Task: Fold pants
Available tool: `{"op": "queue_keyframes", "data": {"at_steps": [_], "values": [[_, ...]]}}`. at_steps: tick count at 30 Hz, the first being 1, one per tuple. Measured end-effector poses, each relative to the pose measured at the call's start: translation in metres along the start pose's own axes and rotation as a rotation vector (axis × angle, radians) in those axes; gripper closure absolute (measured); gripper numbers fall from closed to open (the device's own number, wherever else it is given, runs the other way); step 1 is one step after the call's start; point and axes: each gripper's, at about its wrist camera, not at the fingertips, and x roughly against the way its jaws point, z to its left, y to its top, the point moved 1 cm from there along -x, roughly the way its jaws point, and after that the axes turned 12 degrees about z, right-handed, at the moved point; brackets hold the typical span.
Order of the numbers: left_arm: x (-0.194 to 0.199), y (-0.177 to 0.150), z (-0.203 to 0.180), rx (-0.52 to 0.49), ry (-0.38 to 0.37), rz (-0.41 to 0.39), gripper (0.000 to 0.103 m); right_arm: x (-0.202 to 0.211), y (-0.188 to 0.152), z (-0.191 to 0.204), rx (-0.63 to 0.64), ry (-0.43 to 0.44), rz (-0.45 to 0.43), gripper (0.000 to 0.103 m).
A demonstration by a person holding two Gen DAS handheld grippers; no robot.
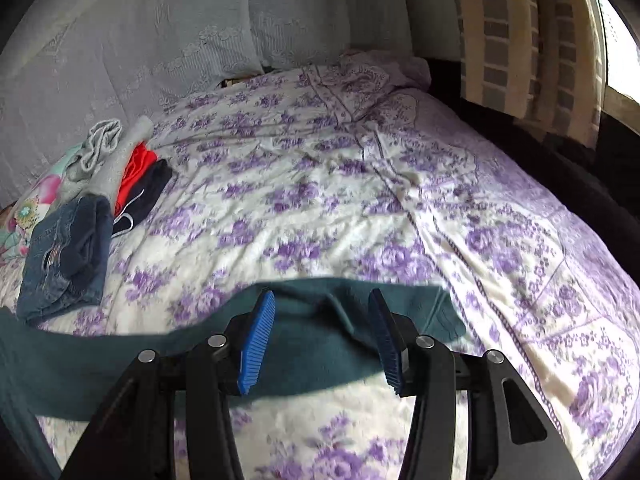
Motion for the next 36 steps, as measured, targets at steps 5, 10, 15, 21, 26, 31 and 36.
{"op": "queue_keyframes", "data": {"at_steps": [5, 10, 15, 21, 26, 31, 36], "values": [[0.000, -0.001, 0.000, 0.002, 0.004, -0.002, 0.011, -0.006, -0.026, 0.058, 0.286, -0.030, 0.054, 0.060], [-0.001, -0.001, 0.001, 0.009, 0.001, -0.009, 0.010, -0.041, -0.020, 0.128, 0.534, -0.111, 0.136, 0.073], [0.003, 0.000, 0.007, 0.032, -0.036, -0.017, 0.010, -0.026, 0.052, 0.095, 0.044, 0.026, -0.073, 0.069], [0.002, 0.000, 0.006, 0.032, -0.033, -0.012, 0.009, -0.036, 0.009, 0.119, 0.261, 0.055, 0.075, 0.063], [0.002, 0.001, 0.009, 0.041, -0.051, -0.010, 0.008, -0.009, -0.014, 0.072, 0.158, -0.028, 0.040, 0.058], [0.001, 0.000, 0.007, 0.034, -0.032, -0.009, 0.008, 0.012, -0.041, -0.011, -0.023, -0.021, 0.090, 0.056], [0.002, -0.002, 0.007, 0.036, -0.025, -0.012, 0.008, 0.004, -0.040, -0.025, 0.007, -0.103, 0.126, 0.055]]}}
